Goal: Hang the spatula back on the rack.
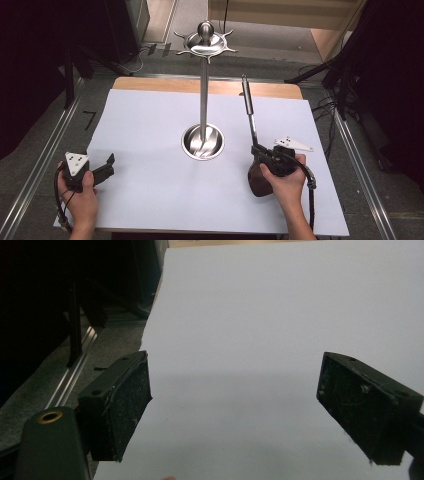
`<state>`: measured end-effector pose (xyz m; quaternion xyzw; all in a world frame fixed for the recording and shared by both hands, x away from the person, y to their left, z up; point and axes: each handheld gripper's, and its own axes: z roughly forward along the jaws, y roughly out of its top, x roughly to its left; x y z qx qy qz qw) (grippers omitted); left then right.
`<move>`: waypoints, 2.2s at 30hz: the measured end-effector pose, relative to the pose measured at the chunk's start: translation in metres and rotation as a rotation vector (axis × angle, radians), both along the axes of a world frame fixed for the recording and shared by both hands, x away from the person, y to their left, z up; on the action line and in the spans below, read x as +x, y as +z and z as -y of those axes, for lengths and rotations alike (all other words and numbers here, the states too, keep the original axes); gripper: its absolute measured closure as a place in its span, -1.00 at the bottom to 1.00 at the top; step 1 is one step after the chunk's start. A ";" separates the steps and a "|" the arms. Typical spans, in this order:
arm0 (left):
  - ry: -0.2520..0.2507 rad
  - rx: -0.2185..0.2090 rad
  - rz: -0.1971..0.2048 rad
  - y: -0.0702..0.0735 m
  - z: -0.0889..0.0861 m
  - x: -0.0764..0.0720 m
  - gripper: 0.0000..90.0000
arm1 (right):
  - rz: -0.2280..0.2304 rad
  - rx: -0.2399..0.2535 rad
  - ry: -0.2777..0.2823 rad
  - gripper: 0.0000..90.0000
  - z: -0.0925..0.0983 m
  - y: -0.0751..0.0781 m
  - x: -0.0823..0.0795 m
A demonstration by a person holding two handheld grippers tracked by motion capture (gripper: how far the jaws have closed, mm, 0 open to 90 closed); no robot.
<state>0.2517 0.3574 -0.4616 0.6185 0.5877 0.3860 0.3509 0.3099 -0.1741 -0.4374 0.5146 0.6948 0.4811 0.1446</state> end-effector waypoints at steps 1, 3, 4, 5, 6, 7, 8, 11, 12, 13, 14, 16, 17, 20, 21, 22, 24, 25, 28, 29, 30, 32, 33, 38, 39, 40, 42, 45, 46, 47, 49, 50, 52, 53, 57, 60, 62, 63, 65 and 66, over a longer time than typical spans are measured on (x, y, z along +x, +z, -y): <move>-0.002 0.002 -0.003 0.000 0.000 0.000 -0.66 | 0.012 0.021 0.004 0.71 0.001 0.001 -0.001; 0.000 0.003 -0.006 0.000 0.001 0.000 -0.66 | 0.018 0.029 0.005 0.71 0.001 0.002 -0.001; 0.001 0.003 -0.003 0.000 0.000 0.000 -0.67 | 0.027 0.031 0.009 0.71 0.001 0.002 -0.001; 0.000 -0.001 0.000 0.000 0.000 0.000 -0.66 | 0.053 0.028 0.015 0.71 0.001 0.003 -0.002; 0.000 -0.006 0.003 0.000 0.000 -0.001 -0.66 | 0.060 0.033 0.014 0.71 0.002 0.003 -0.003; 0.001 -0.006 0.002 0.000 0.000 -0.001 -0.66 | 0.072 0.042 0.014 0.71 0.002 0.004 -0.003; 0.000 -0.004 0.003 0.000 0.000 -0.001 -0.66 | 0.086 0.054 0.017 0.71 0.002 0.005 -0.004; 0.001 -0.003 0.003 0.000 0.000 -0.001 -0.66 | 0.138 0.052 0.008 0.71 -0.001 0.009 -0.009; 0.001 -0.004 -0.001 0.000 0.000 0.000 -0.66 | 0.152 0.058 0.012 0.71 -0.001 0.010 -0.011; 0.001 -0.002 -0.003 0.000 0.000 0.000 -0.66 | 0.152 0.058 0.012 0.71 -0.001 0.010 -0.011; 0.002 -0.001 -0.003 0.000 0.000 0.000 -0.66 | 0.163 0.058 0.015 0.71 -0.002 0.011 -0.012; 0.002 0.003 -0.003 0.000 0.000 0.000 -0.66 | 0.184 0.060 0.021 0.71 -0.004 0.012 -0.013; 0.002 0.003 -0.002 0.000 0.000 0.000 -0.66 | 0.189 0.057 0.025 0.71 -0.004 0.012 -0.014; 0.003 0.005 -0.002 0.000 0.000 0.000 -0.66 | 0.202 0.063 0.042 0.71 -0.005 0.013 -0.014; 0.004 0.004 -0.001 0.000 0.001 0.000 -0.66 | 0.214 0.065 0.043 0.71 -0.004 0.014 -0.015; 0.001 0.007 -0.005 0.000 0.001 0.000 -0.66 | 0.215 0.075 0.043 0.71 -0.003 0.015 -0.016; 0.002 0.008 -0.002 0.000 0.001 0.000 -0.66 | 0.222 0.081 0.049 0.71 -0.003 0.015 -0.016; 0.002 0.007 -0.004 0.000 0.001 0.000 -0.66 | 0.227 0.086 0.050 0.71 -0.003 0.015 -0.016; 0.003 0.006 -0.003 0.000 0.001 0.000 -0.66 | 0.247 0.107 0.075 0.71 -0.003 0.016 -0.017; 0.002 0.007 -0.003 0.000 0.001 0.000 -0.66 | 0.251 0.105 0.071 0.71 -0.004 0.016 -0.017; 0.002 0.007 -0.003 0.000 0.001 0.000 -0.66 | 0.251 0.105 0.071 0.71 -0.004 0.016 -0.017; 0.003 0.006 0.000 0.000 0.001 0.000 -0.66 | 0.253 0.099 0.065 0.71 -0.006 0.016 -0.017; 0.003 0.005 0.000 0.000 0.001 0.000 -0.66 | 0.253 0.098 0.063 0.71 -0.006 0.016 -0.017; 0.001 0.001 0.000 0.000 0.000 0.000 -0.66 | 0.267 0.090 0.068 0.71 -0.005 0.017 -0.018; 0.001 0.002 0.000 0.000 0.000 0.000 -0.66 | 0.274 0.091 0.072 0.71 -0.004 0.017 -0.018; 0.002 0.003 -0.001 0.000 0.000 0.000 -0.66 | 0.278 0.098 0.073 0.71 -0.004 0.018 -0.018; 0.001 0.003 -0.001 0.000 0.000 0.000 -0.66 | 0.279 0.119 0.070 0.71 -0.004 0.019 -0.019; 0.002 0.001 0.000 0.000 0.000 0.000 -0.66 | 0.312 0.114 0.076 0.71 -0.004 0.020 -0.021; 0.002 0.001 0.001 0.000 0.000 0.000 -0.66 | 0.331 0.109 0.080 0.71 -0.005 0.020 -0.022; 0.000 0.000 0.000 0.000 0.000 0.000 -0.66 | 0.331 0.109 0.080 0.71 -0.005 0.020 -0.022; 0.000 0.000 0.000 0.000 0.000 0.000 -0.66 | 0.340 0.113 0.087 0.71 -0.007 0.021 -0.023; 0.000 0.000 0.000 0.000 0.000 0.000 -0.66 | 0.348 0.113 0.089 0.71 -0.007 0.022 -0.023; 0.001 0.000 0.001 0.000 0.000 0.000 -0.66 | 0.347 0.117 0.092 0.71 -0.007 0.022 -0.024; 0.001 0.000 0.001 0.000 0.000 0.000 -0.66 | 0.354 0.127 0.092 0.71 -0.007 0.023 -0.025; 0.001 -0.001 0.004 0.000 0.000 -0.001 -0.66 | 0.374 0.147 0.099 0.71 -0.007 0.026 -0.027; 0.000 -0.001 0.006 0.000 0.000 -0.001 -0.66 | 0.383 0.150 0.105 0.71 -0.007 0.029 -0.029; 0.000 -0.002 0.006 0.000 0.000 -0.001 -0.66 | 0.391 0.149 0.110 0.71 -0.007 0.030 -0.029; 0.000 -0.001 0.006 0.000 0.000 -0.001 -0.66 | 0.395 0.151 0.113 0.71 -0.007 0.030 -0.030; 0.001 -0.001 0.005 0.000 0.000 -0.001 -0.66 | 0.401 0.153 0.120 0.71 -0.007 0.032 -0.031; 0.000 -0.001 0.003 0.000 0.000 -0.001 -0.66 | 0.411 0.151 0.124 0.71 -0.007 0.032 -0.031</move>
